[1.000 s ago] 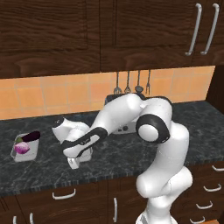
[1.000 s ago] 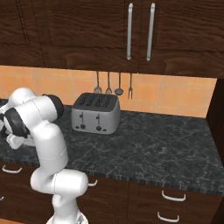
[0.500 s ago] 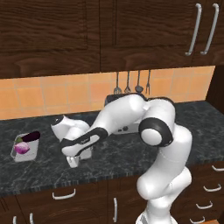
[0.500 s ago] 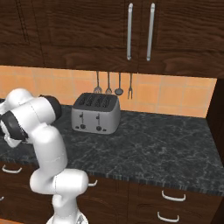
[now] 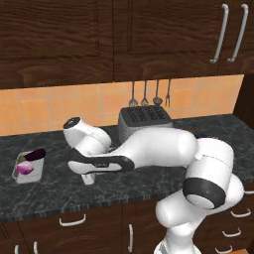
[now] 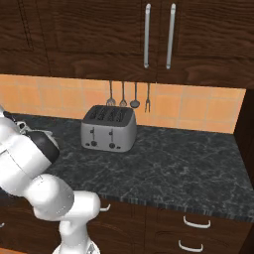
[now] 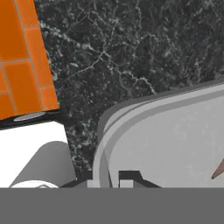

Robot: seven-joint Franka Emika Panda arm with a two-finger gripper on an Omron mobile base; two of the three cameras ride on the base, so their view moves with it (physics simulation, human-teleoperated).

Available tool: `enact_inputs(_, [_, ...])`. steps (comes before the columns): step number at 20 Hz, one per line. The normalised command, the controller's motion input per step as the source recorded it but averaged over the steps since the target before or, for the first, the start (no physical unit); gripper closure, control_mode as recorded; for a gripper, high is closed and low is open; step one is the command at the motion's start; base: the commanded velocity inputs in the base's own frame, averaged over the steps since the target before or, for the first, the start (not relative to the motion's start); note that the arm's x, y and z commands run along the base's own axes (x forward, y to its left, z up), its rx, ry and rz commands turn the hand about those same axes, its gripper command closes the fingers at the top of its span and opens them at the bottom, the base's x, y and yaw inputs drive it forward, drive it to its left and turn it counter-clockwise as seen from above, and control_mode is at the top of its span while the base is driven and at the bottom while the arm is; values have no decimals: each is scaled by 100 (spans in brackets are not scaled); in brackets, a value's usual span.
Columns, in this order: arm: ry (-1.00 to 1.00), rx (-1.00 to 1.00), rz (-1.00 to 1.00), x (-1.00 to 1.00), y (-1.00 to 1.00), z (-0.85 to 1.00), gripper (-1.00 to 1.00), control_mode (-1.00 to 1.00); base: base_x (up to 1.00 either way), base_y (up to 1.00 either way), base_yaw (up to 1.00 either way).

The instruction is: Take the meat container that has the fish and place it on the second highest rack of the freezer. Then take the vegetable container that has the eggplant and onion and place it on the highest rack of the freezer.

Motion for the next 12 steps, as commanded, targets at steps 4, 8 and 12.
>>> enact_inputs(4, [-3, 4, 1, -46, -70, 70, 100, -100, 0, 0, 0])
enact_inputs(8, [0, 8, 0, -36, -66, 67, 100, -100, 0, 0, 0])
enact_inputs(12, [2, 2, 0, -11, -26, 58, 100, -100, 0, 0, 0])
